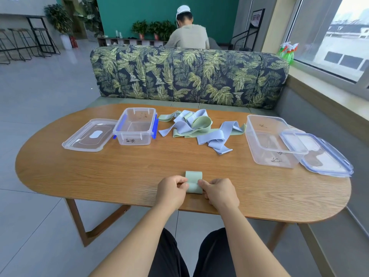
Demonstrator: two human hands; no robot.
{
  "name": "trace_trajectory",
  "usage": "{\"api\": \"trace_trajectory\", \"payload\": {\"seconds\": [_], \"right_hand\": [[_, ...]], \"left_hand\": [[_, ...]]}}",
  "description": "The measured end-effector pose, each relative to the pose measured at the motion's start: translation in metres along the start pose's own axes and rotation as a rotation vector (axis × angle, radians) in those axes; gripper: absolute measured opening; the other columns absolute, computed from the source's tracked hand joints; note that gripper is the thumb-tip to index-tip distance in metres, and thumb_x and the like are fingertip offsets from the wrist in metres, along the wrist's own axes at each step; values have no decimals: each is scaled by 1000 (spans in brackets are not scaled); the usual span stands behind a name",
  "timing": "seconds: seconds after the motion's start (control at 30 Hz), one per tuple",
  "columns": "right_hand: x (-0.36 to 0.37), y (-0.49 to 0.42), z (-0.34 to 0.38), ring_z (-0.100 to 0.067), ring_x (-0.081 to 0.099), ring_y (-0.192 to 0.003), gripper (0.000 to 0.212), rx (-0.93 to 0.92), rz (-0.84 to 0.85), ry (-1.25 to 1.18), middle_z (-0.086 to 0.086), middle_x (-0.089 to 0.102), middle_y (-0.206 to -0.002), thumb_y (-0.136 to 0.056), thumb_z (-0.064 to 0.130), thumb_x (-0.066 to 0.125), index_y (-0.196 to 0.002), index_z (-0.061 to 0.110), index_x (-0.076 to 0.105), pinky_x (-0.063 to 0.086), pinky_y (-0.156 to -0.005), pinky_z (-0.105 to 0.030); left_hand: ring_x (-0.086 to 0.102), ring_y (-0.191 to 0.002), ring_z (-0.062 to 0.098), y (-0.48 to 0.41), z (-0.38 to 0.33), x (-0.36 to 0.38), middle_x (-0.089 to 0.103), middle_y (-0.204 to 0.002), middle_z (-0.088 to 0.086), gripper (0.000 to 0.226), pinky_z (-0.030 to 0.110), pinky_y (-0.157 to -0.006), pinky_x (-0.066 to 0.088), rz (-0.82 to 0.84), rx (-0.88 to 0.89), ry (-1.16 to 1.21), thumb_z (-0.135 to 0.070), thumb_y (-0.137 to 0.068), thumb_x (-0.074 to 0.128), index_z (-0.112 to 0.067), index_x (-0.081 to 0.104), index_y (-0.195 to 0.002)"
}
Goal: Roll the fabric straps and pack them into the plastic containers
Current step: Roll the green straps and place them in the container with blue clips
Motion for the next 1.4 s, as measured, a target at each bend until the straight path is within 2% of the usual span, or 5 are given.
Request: {"api": "trace_trajectory", "payload": {"seconds": [0.47,0.83,1.0,1.13,1.4], "right_hand": [[3,0,-1,-19,66,-79,32,20,6,-19,4,70,-77,-78,55,64,-73,23,62,48,-71,-32],[2,-10,1,-23,68,-77,45,22,-15,-16,-2,73,-78,-77,57,61,-78,13,70,50,-71,-32],[6,-9,-2,-18,66,-78,33,11,-10,-41,6,71,-79,-75,56,59,-75,24,64,49,-71,-31],[3,-7,1,-17,64,-77,29,24,-26,-7,6,70,-78,-79,53,59,-75,24,64,41,-63,-28],[2,-15,5,-19,68,-75,36,64,-21,-9,4,72,-77,-77,54,60,-74,19,67,48,-70,-29]], "left_hand": [[63,-84,11,-19,-2,-4,68,-83,-9,11,23,-77,47,6,1,33,-22,-89,64,-18,74,-91],[62,-103,10,-20,3,1,69,-115,-1,27,17,-87,41,4,1,43,-17,-90,65,-13,70,-116],[65,-102,14,-27,5,2,71,-111,1,24,26,-94,48,47,-40,55,-17,-88,66,-13,72,-111],[66,-95,15,-30,6,2,73,-99,1,19,23,-83,47,61,-52,76,-20,-89,64,-17,74,-106],[66,-87,9,-25,11,8,67,-95,-13,16,40,-87,55,27,-18,157,-20,-85,67,-29,65,-98]]}}
Point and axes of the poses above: each hand's wrist, its own y-axis away from the middle knuckle, its own x-axis out of the palm, z = x × y, the point moved 7 cm from there along -y, towards the middle knuckle
